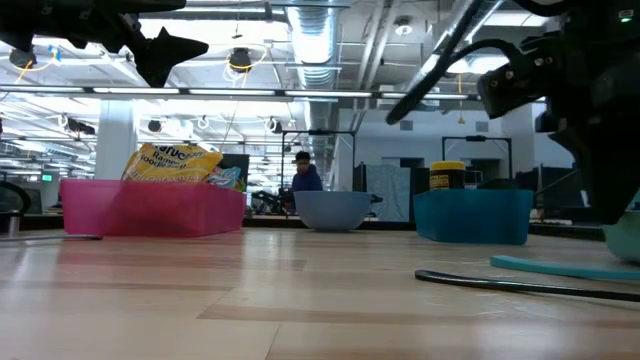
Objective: Pick & Place Food Item
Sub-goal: Adjust the green bin, then put the blue baby spoon into the green bin
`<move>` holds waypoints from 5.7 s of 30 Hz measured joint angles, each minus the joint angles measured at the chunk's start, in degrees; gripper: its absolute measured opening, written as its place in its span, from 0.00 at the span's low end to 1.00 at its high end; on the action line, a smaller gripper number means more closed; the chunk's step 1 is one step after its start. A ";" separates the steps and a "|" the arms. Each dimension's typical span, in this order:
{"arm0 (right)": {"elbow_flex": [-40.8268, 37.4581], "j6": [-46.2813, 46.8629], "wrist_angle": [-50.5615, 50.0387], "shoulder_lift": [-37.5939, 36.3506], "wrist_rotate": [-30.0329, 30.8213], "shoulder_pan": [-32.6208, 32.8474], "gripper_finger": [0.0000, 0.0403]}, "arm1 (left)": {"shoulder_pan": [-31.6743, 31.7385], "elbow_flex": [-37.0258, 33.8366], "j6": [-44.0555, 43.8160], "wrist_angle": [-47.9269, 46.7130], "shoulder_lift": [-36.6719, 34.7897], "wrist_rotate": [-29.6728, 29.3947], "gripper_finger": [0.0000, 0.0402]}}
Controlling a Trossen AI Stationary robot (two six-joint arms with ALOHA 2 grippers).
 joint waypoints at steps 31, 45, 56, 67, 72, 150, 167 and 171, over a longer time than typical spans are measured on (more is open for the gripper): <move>1.84 5.88 5.98 0.04 -8.48 4.34 0.00 | 0.01 -0.07 -0.02 0.01 0.00 0.00 0.71; 2.83 10.57 4.41 0.04 -8.98 3.97 0.00 | 0.00 -0.07 -1.57 0.07 0.00 0.00 0.71; 8.87 14.89 4.51 0.04 -5.58 2.40 0.00 | 0.00 -0.07 -4.31 0.07 0.00 0.00 0.71; 9.51 28.70 5.61 0.04 -2.93 6.04 0.00 | 0.01 -0.09 -4.31 1.43 0.00 0.00 0.71; 9.51 33.11 6.55 0.04 -1.31 7.65 0.00 | 0.01 -0.09 -4.31 4.33 -0.02 0.00 0.71; 20.50 34.77 -3.65 14.25 -3.06 7.15 0.27 | 0.01 -0.07 -4.33 4.73 -0.02 0.02 0.71; 20.50 35.01 -3.62 14.28 -2.34 7.83 0.27 | 0.01 -0.07 -4.33 4.73 -0.02 0.02 0.71; 20.50 35.02 -2.89 16.24 -2.07 8.11 0.27 | 0.01 -0.07 -4.33 4.71 -0.02 0.02 0.71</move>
